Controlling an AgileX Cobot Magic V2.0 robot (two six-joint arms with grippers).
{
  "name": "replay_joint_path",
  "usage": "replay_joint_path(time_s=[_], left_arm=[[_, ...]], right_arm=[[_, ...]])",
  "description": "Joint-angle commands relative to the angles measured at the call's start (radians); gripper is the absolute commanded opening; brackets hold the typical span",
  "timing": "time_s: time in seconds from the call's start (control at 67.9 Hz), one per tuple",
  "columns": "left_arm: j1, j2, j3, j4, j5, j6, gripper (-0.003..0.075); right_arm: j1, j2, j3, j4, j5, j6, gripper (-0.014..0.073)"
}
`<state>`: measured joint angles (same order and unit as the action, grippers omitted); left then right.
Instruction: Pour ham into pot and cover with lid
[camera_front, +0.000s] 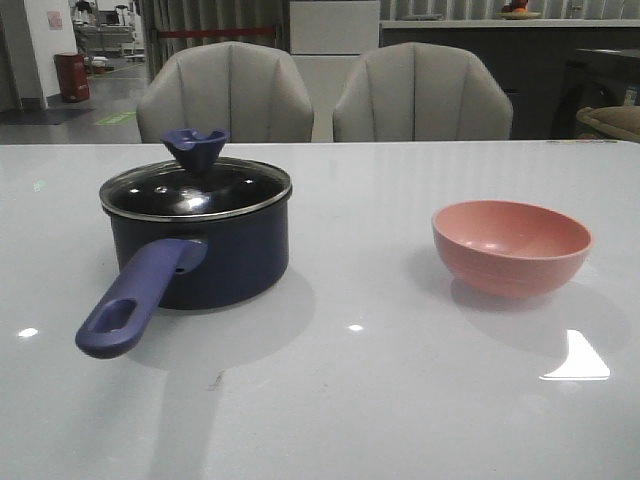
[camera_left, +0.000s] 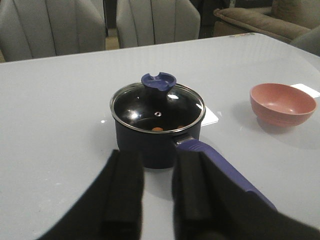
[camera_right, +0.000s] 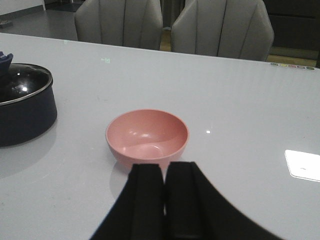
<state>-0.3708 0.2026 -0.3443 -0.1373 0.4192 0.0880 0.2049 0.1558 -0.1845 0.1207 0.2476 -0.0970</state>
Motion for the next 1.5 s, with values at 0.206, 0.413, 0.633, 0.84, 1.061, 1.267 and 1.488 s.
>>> replay_joint_path(time_s=[0.206,0.413,0.633,0.84,1.061,1.267,1.488], left_arm=[[0.001,0.008,-0.021,0.0,-0.105,0.001,0.0134],[0.001,0.008,-0.021,0.0,-0.105,0.001,0.0134],[0.005,0.008,0.015,0.029,-0.112,0.001,0.0134],[0.159,0.008,0.157,0.083,-0.362,-0.008,0.0134],[0.286,-0.051,0.331,0.198,-0.514,-0.196,0.0134],[0.323,-0.193,0.369,0.198,-0.419,-0.196,0.0134],[0.338,-0.227,0.369,0.202,-0.397,-0.196,0.0134]], right_arm=[[-0.001,0.01,-0.026,0.002,-0.079,-0.01,0.015],[-0.001,0.01,-0.026,0.002,-0.079,-0.01,0.015],[-0.001,0.01,-0.026,0.002,-0.079,-0.01,0.015],[-0.001,0.01,-0.026,0.002,-0.079,-0.01,0.015],[-0.001,0.01,-0.026,0.002,-0.079,-0.01,0.015],[-0.001,0.01,-0.026,0.002,-0.079,-0.01,0.015],[-0.001,0.01,-0.026,0.002,-0.078,-0.01,0.015]])
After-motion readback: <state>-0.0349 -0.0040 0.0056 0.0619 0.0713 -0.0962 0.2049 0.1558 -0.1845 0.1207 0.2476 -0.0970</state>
